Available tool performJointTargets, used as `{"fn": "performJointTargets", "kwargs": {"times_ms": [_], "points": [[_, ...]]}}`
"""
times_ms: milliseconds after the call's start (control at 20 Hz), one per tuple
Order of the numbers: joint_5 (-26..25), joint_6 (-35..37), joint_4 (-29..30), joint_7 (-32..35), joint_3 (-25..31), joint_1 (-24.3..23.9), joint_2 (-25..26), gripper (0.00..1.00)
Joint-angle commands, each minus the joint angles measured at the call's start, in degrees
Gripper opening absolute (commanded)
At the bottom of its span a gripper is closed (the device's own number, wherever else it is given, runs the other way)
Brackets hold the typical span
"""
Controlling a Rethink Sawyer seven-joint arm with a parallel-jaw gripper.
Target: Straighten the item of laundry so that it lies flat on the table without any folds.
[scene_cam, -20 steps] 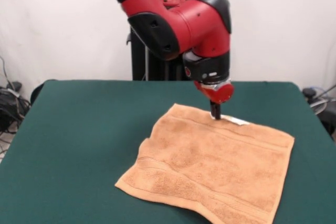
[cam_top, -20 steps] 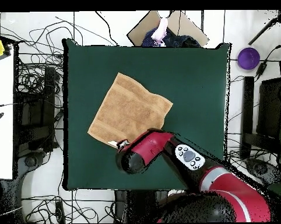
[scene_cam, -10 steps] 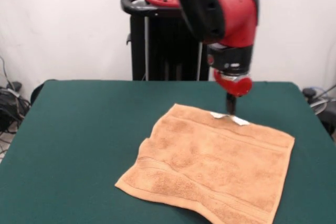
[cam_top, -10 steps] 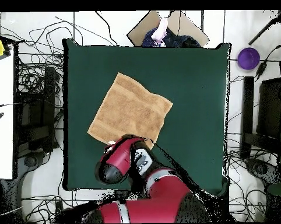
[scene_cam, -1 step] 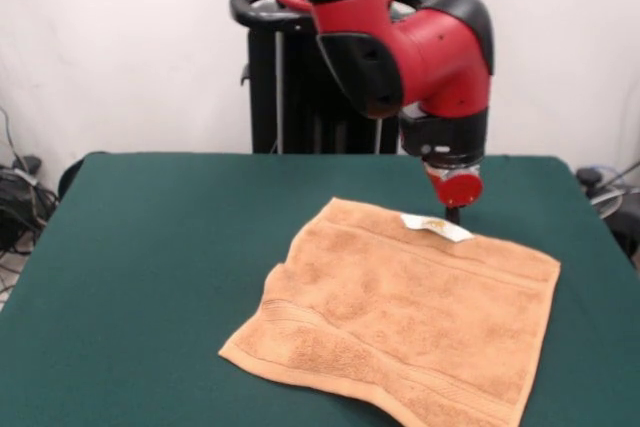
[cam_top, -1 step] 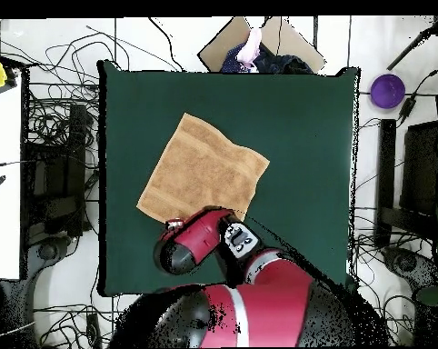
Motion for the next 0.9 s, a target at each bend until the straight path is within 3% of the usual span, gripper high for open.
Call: {"fn": "performJointTargets", "kwargs": {"times_ms": [50, 550, 700, 900], "points": [[-0.3, -0.6, -11.6, 9.5, -3.3, -2.6, 7.7, 0.0], [3.1, -5.1, -11.0, 14.4, -6.5, -1.7, 8.1, 0.0], [3.7, -3.6, -11.1, 12.8, -6.2, -2.6, 7.8, 0.0], [4.6, -0.9, -12.8, 9.5, -3.3, -5.9, 11.0, 0.0]]}}
